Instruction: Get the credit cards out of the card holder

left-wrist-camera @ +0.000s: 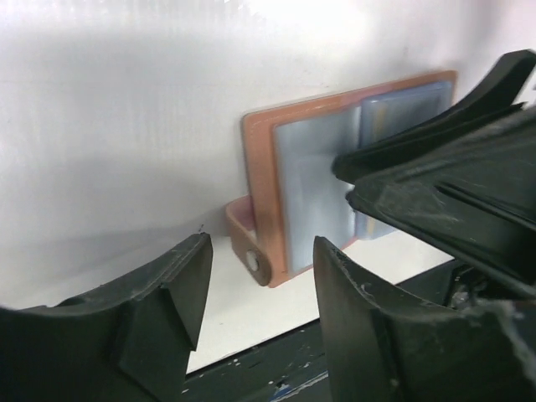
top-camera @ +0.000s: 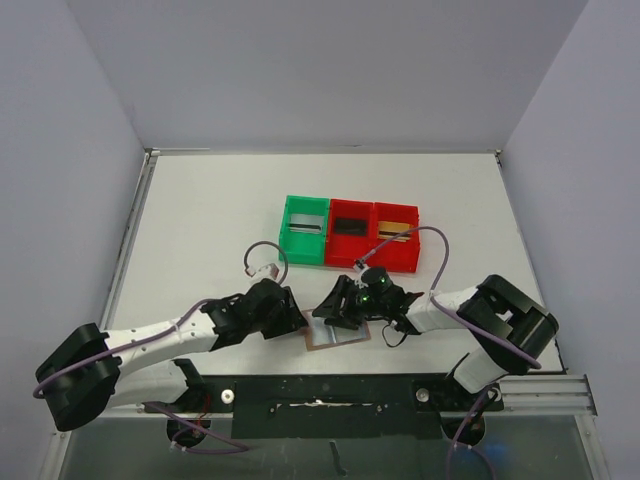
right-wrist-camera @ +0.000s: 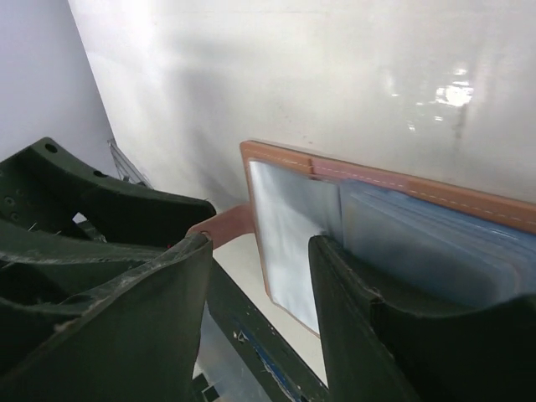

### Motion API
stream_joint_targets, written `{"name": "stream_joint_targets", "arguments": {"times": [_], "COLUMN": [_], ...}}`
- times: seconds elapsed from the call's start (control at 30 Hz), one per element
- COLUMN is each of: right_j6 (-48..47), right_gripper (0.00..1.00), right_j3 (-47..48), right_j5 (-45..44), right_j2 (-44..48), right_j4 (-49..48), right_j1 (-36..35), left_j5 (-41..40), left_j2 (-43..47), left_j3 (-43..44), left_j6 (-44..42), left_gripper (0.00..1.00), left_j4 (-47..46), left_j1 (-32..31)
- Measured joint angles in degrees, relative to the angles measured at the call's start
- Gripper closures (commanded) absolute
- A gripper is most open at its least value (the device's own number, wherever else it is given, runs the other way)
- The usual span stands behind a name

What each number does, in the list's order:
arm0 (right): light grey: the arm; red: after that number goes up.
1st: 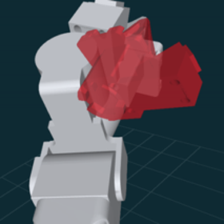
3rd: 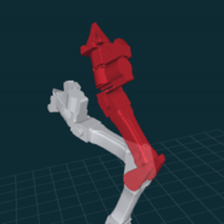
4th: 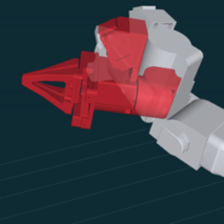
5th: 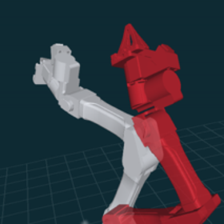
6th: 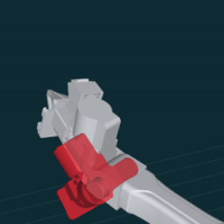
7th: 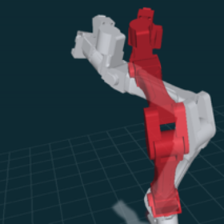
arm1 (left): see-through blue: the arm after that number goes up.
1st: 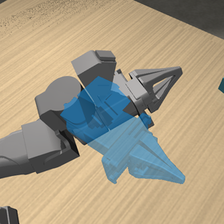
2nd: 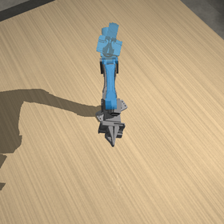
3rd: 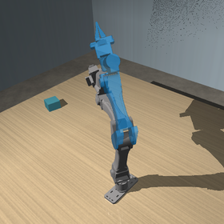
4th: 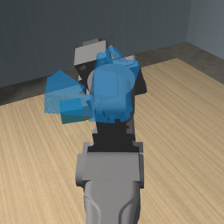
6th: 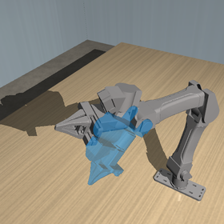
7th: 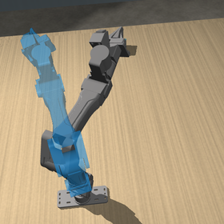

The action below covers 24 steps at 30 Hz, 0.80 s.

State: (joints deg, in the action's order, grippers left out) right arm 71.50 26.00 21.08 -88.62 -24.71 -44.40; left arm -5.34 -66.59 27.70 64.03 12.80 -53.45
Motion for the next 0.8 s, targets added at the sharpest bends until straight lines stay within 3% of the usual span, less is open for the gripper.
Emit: {"name": "stream_joint_targets", "arguments": {"times": [0.23,0.4,0.57,0.8], "right_j6": [1.27,1.79,0.37,-2.97], "right_gripper": [0.57,0.55,0.52,0.52], "right_j3": [-1.49,-2.01,-3.91,-4.13], "right_j5": [-0.33,-3.69,-7.28,-12.87], "right_j2": [0.5,6.25,18.71,30.27], "right_j4": [-1.75,2.34,10.03,24.37], "right_j1": [0.61,0.96,4.57,7.3], "left_j5": [0.09,0.74,0.79,1.36], "left_j2": [-1.25,-7.87,-11.26,-13.25], "left_j3": [-0.52,0.94,2.64,3.87], "left_j6": [0.35,0.7,0.28,-1.07], "left_gripper": [0.44,0.57,0.67,0.74], "left_j4": [-6.47,-8.26,-9.25,-9.49], "left_j1": [-0.02,-0.07,-0.55,-1.16]}}
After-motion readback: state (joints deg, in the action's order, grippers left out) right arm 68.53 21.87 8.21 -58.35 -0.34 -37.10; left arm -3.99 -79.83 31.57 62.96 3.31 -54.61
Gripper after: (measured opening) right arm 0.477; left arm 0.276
